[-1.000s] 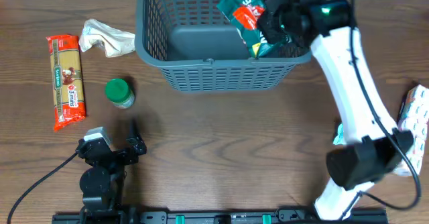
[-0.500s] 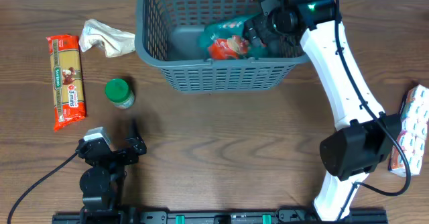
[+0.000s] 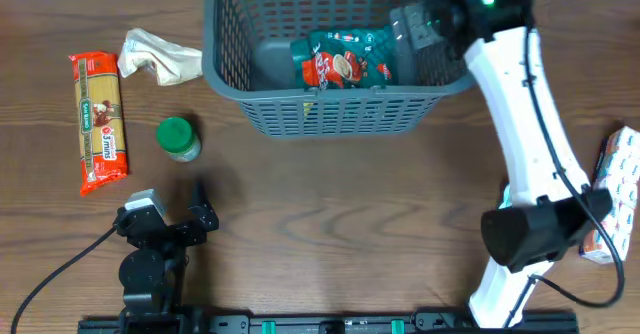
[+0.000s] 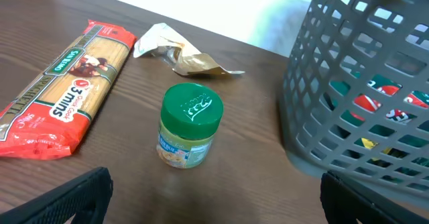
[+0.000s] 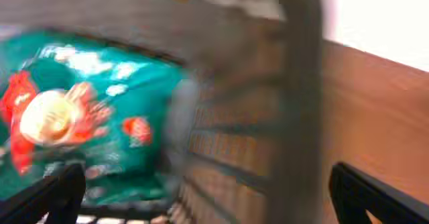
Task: Pack container
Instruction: 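Move the right gripper to the white wrapped pack at right edge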
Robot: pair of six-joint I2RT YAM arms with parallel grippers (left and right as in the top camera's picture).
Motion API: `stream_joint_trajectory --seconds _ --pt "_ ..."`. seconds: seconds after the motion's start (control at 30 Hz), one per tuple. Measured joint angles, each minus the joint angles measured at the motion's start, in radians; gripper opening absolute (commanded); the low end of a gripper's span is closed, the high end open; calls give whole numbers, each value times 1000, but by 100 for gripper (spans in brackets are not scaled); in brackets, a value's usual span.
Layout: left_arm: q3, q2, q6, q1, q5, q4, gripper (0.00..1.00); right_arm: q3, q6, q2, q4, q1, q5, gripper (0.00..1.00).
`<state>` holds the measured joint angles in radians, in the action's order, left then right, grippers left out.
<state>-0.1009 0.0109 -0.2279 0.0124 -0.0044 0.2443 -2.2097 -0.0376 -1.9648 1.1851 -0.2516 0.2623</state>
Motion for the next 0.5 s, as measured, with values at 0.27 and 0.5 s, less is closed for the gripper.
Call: stream_joint_trajectory --seconds 0.27,0.5 --pt "0 0 0 0 0 0 99 -189 219 56 238 279 114 99" --pt "0 0 0 0 0 0 99 -196 298 57 341 503 117 99"
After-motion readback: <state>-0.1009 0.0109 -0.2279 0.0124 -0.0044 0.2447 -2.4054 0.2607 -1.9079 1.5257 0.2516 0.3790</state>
